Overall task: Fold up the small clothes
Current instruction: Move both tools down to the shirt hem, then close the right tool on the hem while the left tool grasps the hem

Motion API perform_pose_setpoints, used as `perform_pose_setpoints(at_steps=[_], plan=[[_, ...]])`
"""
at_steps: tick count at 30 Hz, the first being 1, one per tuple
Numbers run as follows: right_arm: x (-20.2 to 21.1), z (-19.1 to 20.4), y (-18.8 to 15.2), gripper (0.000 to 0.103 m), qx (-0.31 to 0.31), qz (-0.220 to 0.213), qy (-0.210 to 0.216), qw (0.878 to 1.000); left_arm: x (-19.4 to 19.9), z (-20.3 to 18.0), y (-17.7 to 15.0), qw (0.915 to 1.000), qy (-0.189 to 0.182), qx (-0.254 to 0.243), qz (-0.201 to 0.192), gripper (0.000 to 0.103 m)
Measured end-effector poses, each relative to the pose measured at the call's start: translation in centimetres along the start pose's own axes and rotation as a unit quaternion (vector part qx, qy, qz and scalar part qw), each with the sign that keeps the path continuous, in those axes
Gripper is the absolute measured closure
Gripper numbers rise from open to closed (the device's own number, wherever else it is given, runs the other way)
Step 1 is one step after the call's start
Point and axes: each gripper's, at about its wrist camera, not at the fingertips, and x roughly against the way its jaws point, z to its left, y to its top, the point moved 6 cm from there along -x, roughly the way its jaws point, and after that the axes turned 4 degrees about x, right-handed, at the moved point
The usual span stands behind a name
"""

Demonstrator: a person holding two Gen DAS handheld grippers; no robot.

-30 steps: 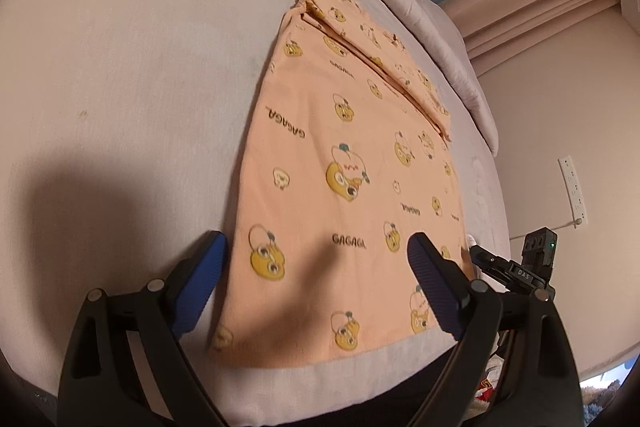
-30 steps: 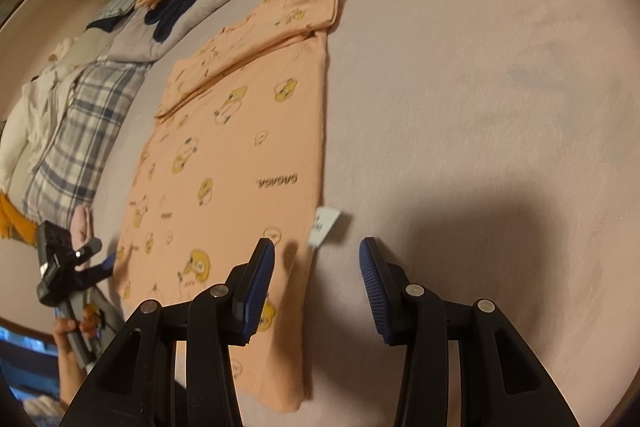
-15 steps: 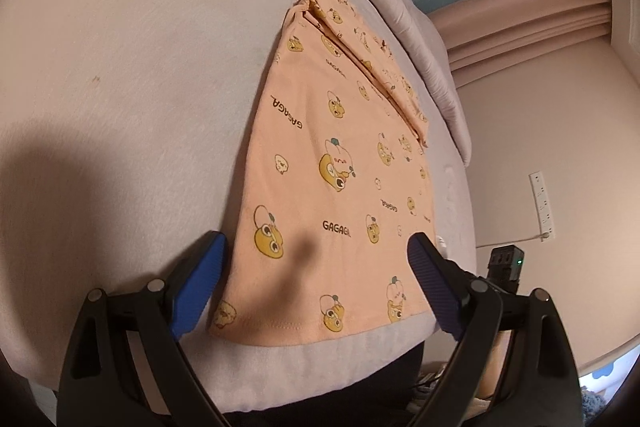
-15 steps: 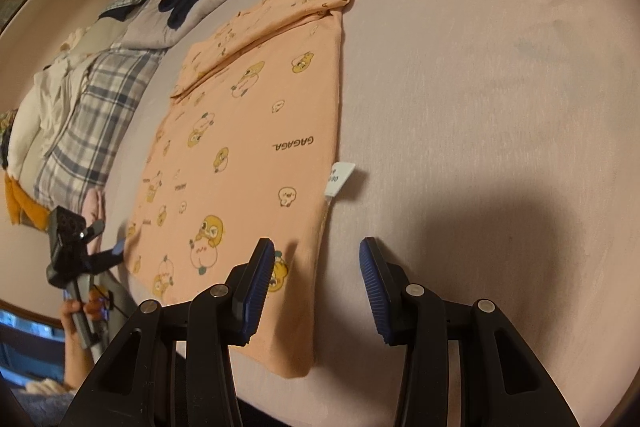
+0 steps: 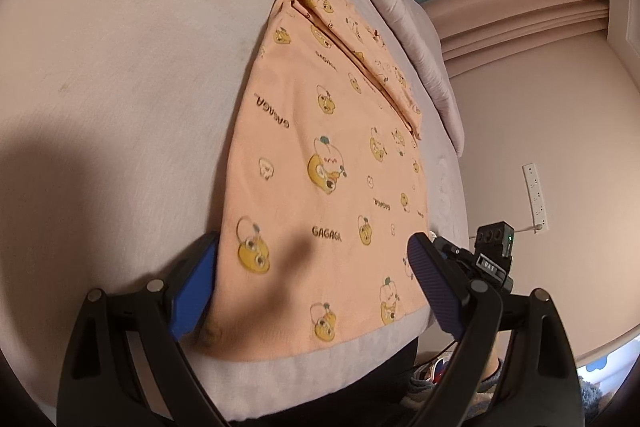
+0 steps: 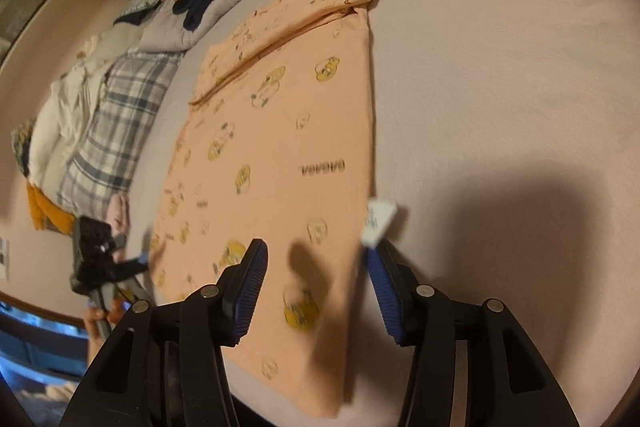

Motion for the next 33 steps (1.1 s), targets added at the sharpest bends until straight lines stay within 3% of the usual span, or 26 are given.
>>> perform_pose_setpoints(at_steps=[12, 17, 22, 33], plan=[[-1.1, -0.2, 1.8, 0.051, -0.032, -0.012, 0.062, 0.997, -1.6, -1.0, 1.9, 0.9999, -0.008, -0.004, 0.013, 0.012], [-0.6, 0.1, 0.9, 0.052, -0.017, -0.01, 0.065, 0.998, -1.5, -1.0, 1.4, 0.9998, -0.014, -0.008, 0.011, 0.013], [-0.7, 0.2, 0.3, 0.063, -0.016, 0.002, 0.068, 0.998, -1.2, -1.0, 1.0, 0.9998, -0.016, -0.005, 0.012, 0.016], [-0.6, 1.1, -1.7, 0.063, -0.004, 0.026, 0.083, 0.996, -1.3, -1.8, -1.4, 0.9991, -0.011, -0.025, 0.033, 0.016]])
